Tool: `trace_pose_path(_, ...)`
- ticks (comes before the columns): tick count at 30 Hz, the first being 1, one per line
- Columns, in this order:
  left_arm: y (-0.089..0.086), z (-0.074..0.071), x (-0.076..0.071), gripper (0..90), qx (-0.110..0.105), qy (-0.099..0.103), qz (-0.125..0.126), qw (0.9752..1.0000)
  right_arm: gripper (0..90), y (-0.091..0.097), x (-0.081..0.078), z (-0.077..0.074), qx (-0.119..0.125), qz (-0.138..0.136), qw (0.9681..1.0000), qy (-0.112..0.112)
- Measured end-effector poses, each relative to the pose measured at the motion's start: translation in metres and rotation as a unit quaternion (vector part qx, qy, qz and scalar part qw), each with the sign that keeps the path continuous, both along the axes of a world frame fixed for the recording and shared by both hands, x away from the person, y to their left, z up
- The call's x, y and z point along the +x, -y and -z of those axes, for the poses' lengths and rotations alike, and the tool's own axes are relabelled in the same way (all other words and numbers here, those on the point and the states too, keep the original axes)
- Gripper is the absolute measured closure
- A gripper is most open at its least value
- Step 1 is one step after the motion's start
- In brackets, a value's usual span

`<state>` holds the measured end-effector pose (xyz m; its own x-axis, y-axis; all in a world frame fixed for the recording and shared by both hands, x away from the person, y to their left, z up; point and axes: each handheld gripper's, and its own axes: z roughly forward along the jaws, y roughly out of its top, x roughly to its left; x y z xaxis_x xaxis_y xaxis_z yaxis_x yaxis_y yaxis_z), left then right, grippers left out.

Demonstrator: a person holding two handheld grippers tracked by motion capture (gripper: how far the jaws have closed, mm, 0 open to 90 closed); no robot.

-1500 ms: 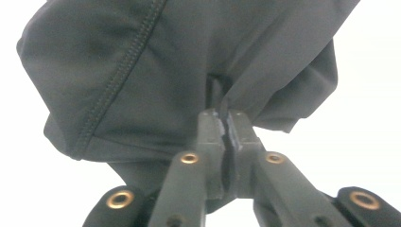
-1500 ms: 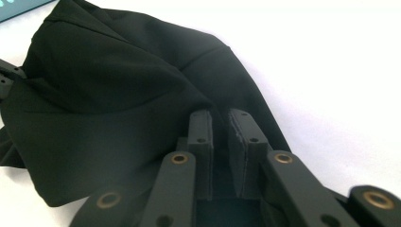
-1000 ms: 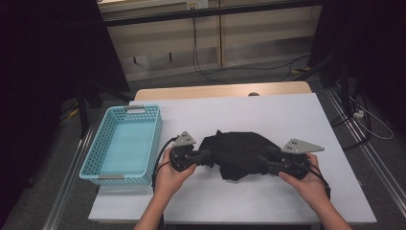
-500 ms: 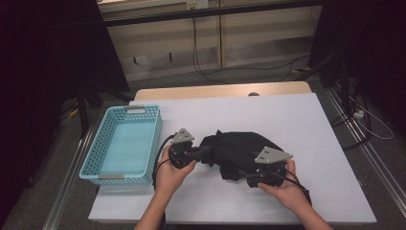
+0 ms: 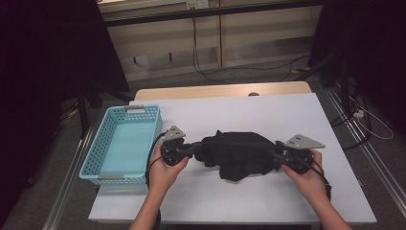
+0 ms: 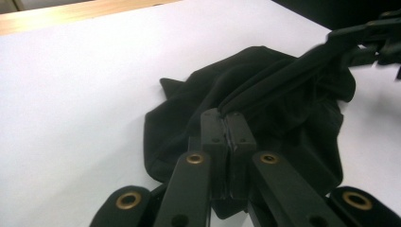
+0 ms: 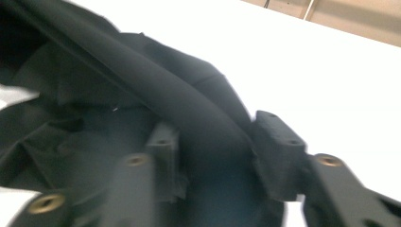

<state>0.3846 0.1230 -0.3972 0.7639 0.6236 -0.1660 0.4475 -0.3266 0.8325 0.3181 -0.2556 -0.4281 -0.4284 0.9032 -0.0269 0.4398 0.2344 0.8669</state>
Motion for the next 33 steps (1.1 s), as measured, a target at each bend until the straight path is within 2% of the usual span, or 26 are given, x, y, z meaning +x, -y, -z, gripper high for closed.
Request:
trace_pose_path(1,-0.002,0.000,0.001,88.6,-0.001,0.001,-0.005,1.0000,70.8,0.012,-0.001,-0.003,0.005,0.019,0.9998,0.005)
trace_pose_path(2,-0.005,0.000,0.002,88.6,-0.007,-0.001,-0.011,0.9999,70.8,0.012,-0.001,-0.003,0.005,0.019,0.9998,0.005)
trace_pose_path(3,-0.008,0.000,0.002,88.6,-0.011,-0.005,-0.013,0.9998,75.4,0.018,-0.001,-0.004,0.019,0.018,0.9997,0.002)
trace_pose_path(5,-0.009,0.001,0.003,88.6,-0.016,-0.008,-0.013,0.9998,75.4,0.026,-0.001,-0.004,0.044,0.018,0.9989,-0.002)
trace_pose_path(7,-0.007,0.002,0.003,88.5,-0.014,-0.008,-0.011,0.9998,73.3,0.027,-0.002,-0.004,0.051,0.012,0.9986,-0.002)
trace_pose_path(8,-0.006,0.002,0.003,88.4,-0.011,-0.009,-0.009,0.9999,71.2,0.024,-0.003,-0.004,0.059,0.000,0.9983,-0.002)
trace_pose_path(9,-0.005,0.003,0.003,88.4,-0.011,-0.009,-0.007,0.9999,71.2,0.024,-0.003,-0.004,0.059,0.000,0.9983,-0.002)
trace_pose_path(11,-0.003,0.003,0.002,88.3,-0.010,-0.010,-0.006,0.9999,65.9,0.016,-0.003,-0.004,0.053,-0.020,0.9984,-0.003)
trace_pose_path(17,-0.004,0.004,0.003,88.2,-0.012,-0.012,-0.007,0.9998,59.4,-0.005,-0.004,-0.001,0.033,-0.067,0.9972,-0.006)
trace_pose_path(21,-0.003,0.005,0.003,88.2,-0.011,-0.014,-0.006,0.9998,57.8,-0.022,0.001,0.006,0.004,-0.081,0.9966,-0.017)
trace_pose_path(23,-0.003,0.006,0.004,88.2,-0.012,-0.014,-0.007,0.9998,58.1,-0.028,0.006,0.010,-0.014,-0.077,0.9967,-0.022)
trace_pose_path(24,-0.004,0.006,0.004,88.1,-0.012,-0.015,-0.009,0.9998,62.3,-0.031,0.010,0.016,-0.026,-0.075,0.9963,-0.035)
trace_pose_path(25,-0.005,0.006,0.004,88.1,-0.013,-0.015,-0.010,0.9998,62.3,-0.031,0.010,0.016,-0.026,-0.075,0.9963,-0.035)
trace_pose_path(26,-0.006,0.006,0.005,88.1,-0.012,-0.015,-0.011,0.9997,68.2,-0.031,0.012,0.020,-0.027,-0.075,0.9957,-0.049)
trace_pose_path(27,-0.007,0.006,0.005,88.1,-0.010,-0.015,-0.012,0.9998,68.2,-0.031,0.012,0.020,-0.027,-0.075,0.9957,-0.049)
trace_pose_path(28,-0.007,0.006,0.005,88.1,-0.012,-0.015,-0.013,0.9997,72.6,-0.030,0.012,0.021,-0.024,-0.077,0.9954,-0.052)
trace_pose_path(29,-0.007,0.006,0.005,88.1,-0.012,-0.015,-0.013,0.9997,82.3,-0.026,0.011,0.021,-0.011,-0.081,0.9949,-0.058)
trace_pose_path(33,-0.010,0.004,0.005,88.1,-0.012,-0.013,-0.018,0.9997,87.0,-0.020,0.007,0.014,0.003,-0.092,0.9941,-0.057)
